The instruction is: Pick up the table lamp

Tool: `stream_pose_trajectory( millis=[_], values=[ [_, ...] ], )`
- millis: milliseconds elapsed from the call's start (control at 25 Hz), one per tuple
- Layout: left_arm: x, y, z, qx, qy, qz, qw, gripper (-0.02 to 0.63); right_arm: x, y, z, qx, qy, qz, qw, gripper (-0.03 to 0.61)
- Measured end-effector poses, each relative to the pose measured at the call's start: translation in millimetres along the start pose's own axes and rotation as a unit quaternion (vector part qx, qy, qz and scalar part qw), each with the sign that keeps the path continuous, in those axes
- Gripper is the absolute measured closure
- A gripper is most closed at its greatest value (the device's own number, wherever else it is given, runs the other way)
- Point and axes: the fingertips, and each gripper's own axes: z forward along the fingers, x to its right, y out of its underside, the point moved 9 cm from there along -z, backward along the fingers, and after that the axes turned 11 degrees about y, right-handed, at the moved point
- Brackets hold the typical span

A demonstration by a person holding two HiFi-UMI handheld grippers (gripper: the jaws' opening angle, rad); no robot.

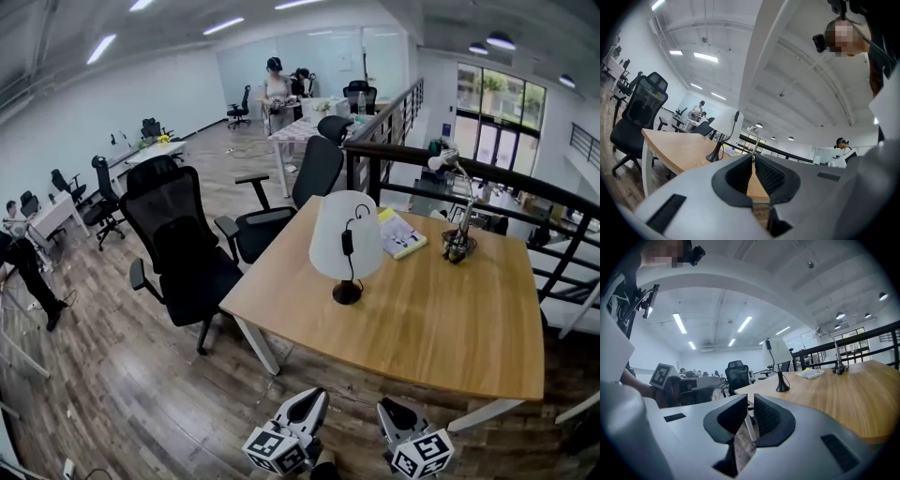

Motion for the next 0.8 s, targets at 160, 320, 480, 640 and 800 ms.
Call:
stream_pose_trajectory(
  millis=[160,320,480,640,800],
  values=[
    [-33.1,-10.1,14.0,0.000,0.006,-0.009,0.9999,0.588,-0.8,-8.5,34.9,-0.004,0.004,0.000,1.000,0.522],
    [-67.3,-18.7,25.1,-0.004,0.013,-0.012,0.9998,0.588,1.4,-11.8,68.3,-0.007,0.016,0.006,1.000,0.522],
    [-99.9,-26.5,36.3,-0.006,0.020,-0.016,0.9997,0.588,2.2,-12.1,101.4,-0.003,0.026,0.009,1.000,0.522],
    [-121.1,-28.3,42.4,-0.011,0.026,-0.012,0.9995,0.588,-5.0,-11.8,124.1,-0.005,0.022,0.001,1.000,0.522],
    [-129.9,-21.4,42.7,-0.020,0.032,-0.023,0.9990,0.588,-6.6,-6.5,130.8,-0.023,0.022,-0.005,0.999,0.522]
  ],
)
